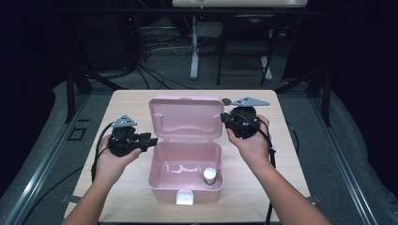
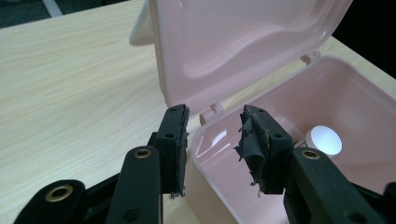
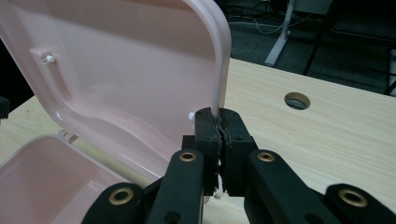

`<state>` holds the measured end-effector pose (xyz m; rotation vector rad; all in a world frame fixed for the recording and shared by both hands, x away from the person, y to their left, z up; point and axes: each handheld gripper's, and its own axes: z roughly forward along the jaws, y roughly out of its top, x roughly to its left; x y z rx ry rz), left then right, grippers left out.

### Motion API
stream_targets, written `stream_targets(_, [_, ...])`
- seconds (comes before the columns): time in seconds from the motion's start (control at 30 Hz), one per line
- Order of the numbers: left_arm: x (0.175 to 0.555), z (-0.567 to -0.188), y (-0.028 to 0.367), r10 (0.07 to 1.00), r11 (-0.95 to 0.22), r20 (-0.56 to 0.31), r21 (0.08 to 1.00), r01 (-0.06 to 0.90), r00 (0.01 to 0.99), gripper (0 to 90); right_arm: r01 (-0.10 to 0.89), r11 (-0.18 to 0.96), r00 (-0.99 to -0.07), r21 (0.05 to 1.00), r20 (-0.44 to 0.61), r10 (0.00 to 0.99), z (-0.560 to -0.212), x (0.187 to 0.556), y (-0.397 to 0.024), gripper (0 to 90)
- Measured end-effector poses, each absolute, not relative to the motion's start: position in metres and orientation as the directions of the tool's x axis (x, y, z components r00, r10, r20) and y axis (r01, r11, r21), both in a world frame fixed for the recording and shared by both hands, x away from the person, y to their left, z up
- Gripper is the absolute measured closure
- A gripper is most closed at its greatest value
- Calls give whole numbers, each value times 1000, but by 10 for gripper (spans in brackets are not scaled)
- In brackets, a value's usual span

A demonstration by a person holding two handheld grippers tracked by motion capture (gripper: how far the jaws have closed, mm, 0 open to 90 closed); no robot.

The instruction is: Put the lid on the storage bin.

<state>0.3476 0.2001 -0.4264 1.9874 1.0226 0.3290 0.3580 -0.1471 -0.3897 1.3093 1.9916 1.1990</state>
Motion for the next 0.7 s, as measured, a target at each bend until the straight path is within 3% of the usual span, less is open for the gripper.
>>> stream_targets(0.7, [361,-393,209,793,-274,-111,813,514,599,704,481,159,-439,862,79,895,-391,356,-148,872])
